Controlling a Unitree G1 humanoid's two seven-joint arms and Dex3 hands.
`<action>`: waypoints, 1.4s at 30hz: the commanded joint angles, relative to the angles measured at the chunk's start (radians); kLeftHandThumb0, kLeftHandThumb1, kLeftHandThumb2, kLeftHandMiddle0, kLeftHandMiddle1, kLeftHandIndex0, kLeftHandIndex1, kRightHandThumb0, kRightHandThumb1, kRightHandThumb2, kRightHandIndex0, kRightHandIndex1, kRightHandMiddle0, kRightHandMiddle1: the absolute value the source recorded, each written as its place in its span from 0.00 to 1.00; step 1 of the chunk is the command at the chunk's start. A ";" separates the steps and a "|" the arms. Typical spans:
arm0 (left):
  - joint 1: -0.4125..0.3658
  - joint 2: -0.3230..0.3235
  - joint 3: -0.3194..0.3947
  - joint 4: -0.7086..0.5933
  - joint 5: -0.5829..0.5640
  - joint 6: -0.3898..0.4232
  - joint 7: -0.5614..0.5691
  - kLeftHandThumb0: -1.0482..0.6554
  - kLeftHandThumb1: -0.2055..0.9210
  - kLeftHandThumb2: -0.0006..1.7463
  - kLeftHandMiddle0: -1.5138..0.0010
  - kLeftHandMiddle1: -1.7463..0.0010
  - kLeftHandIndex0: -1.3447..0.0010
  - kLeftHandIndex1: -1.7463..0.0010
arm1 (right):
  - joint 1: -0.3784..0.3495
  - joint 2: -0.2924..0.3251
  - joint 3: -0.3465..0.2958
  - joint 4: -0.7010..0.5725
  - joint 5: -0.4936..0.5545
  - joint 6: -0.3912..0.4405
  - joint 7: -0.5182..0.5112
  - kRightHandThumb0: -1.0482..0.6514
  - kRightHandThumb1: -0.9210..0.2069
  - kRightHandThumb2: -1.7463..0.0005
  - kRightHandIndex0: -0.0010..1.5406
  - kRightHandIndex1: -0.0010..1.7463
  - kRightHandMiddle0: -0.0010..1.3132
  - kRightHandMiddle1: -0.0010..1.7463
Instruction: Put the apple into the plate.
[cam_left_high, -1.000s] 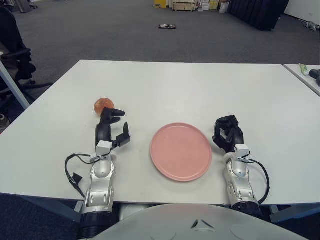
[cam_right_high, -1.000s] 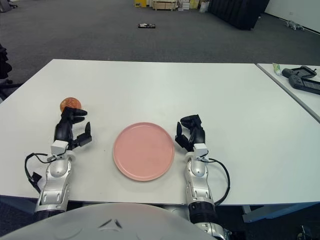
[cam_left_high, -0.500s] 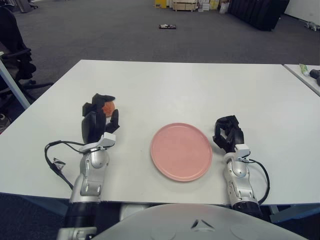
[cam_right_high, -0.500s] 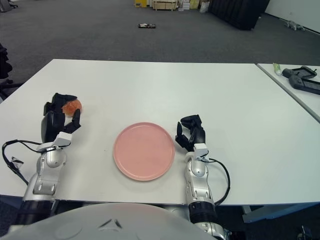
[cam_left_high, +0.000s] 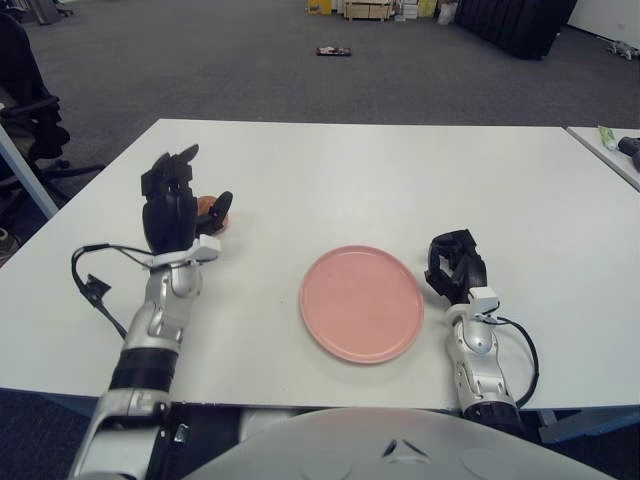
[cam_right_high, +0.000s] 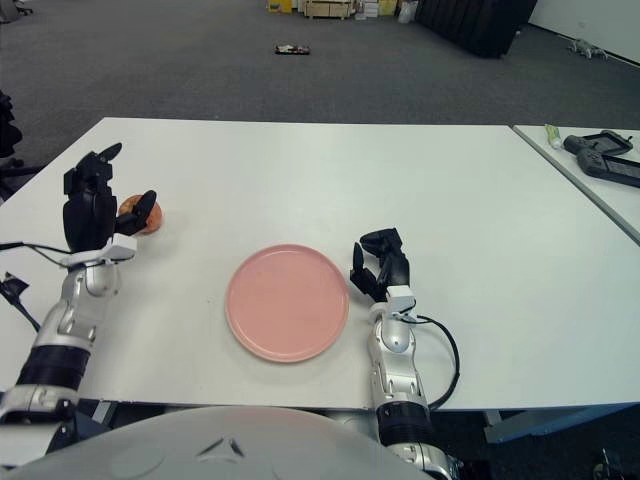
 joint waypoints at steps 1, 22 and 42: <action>-0.052 0.042 -0.024 0.059 0.007 0.008 -0.030 0.04 0.68 0.40 1.00 0.97 1.00 0.87 | 0.020 0.000 -0.007 0.052 0.010 0.035 0.004 0.40 0.17 0.54 0.33 0.75 0.23 1.00; -0.198 0.155 -0.182 0.237 0.052 0.102 -0.207 0.05 0.65 0.44 1.00 1.00 1.00 0.98 | 0.017 -0.003 -0.012 0.065 0.002 0.020 -0.001 0.40 0.18 0.53 0.34 0.76 0.24 1.00; -0.373 0.146 -0.323 0.576 0.037 0.081 -0.343 0.06 0.68 0.42 1.00 1.00 0.99 0.95 | 0.021 -0.006 -0.008 0.057 -0.013 0.020 -0.015 0.40 0.18 0.53 0.35 0.76 0.24 1.00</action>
